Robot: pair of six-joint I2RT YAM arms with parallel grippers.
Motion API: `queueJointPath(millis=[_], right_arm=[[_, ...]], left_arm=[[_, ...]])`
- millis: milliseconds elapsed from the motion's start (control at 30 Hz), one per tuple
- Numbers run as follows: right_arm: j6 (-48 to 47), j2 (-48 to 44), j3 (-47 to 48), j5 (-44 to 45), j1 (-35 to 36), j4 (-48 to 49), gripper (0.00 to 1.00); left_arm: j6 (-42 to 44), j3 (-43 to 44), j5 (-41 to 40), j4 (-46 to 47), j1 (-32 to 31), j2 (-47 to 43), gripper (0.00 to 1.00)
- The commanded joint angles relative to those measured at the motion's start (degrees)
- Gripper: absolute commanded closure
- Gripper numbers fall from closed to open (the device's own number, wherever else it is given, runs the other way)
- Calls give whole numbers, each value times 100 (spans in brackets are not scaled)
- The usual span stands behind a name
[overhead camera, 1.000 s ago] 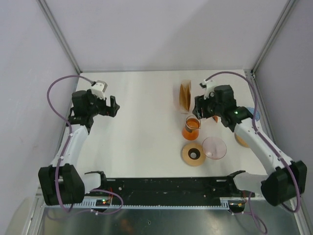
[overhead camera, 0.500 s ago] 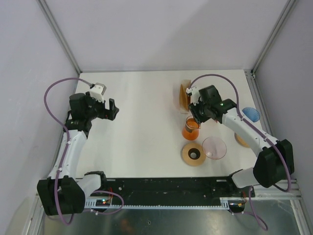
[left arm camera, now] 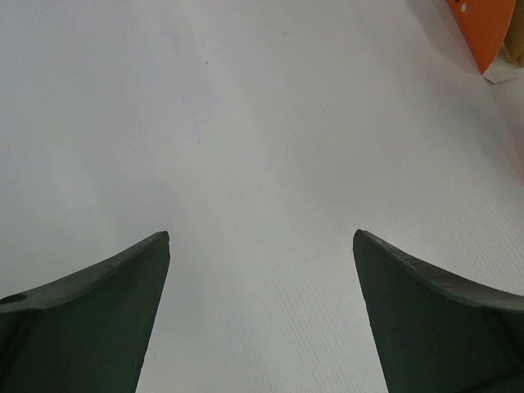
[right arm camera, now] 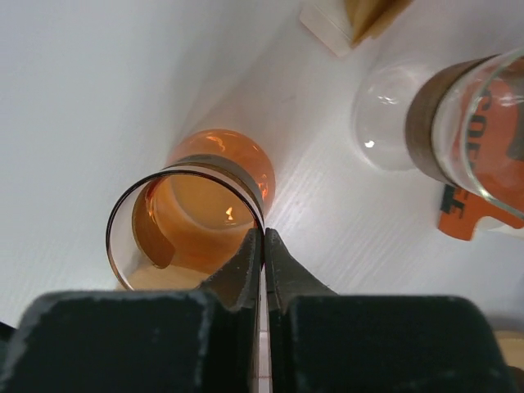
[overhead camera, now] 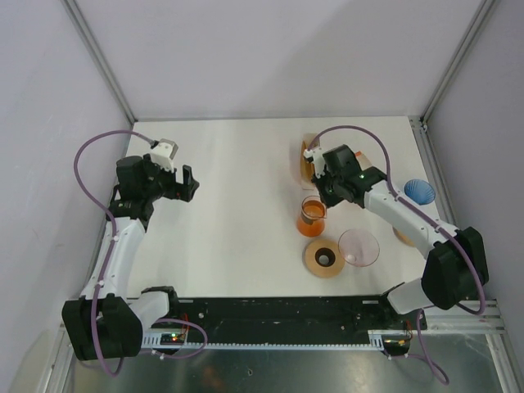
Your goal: Place the coffee filter in the dripper
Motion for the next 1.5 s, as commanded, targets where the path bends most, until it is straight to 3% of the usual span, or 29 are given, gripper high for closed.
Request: queueJointPath(millis=[0, 233, 500, 767, 900, 1200, 1467], right_arm=[[1007, -64, 247, 244, 352, 433, 100], [2997, 78, 247, 1138, 918, 975, 100], [3865, 487, 308, 1556, 1309, 1365, 100], [4177, 1057, 939, 2017, 1824, 1318, 100], [4354, 1170, 962, 1870, 1887, 1456, 99], [4260, 1311, 1349, 1210, 2199, 1604, 82], [3990, 726, 1382, 966, 2274, 1280, 71]], left_arm=[[-19, 193, -79, 7, 23, -13, 2], [-110, 206, -102, 1, 22, -77, 2], [-252, 171, 131, 5, 11, -73, 5], [-539, 207, 348, 2, -360, 22, 12], [-545, 258, 244, -17, -1011, 115, 12], [-643, 816, 14, -105, -1770, 796, 14], [-618, 1031, -125, -203, -2110, 1126, 15]])
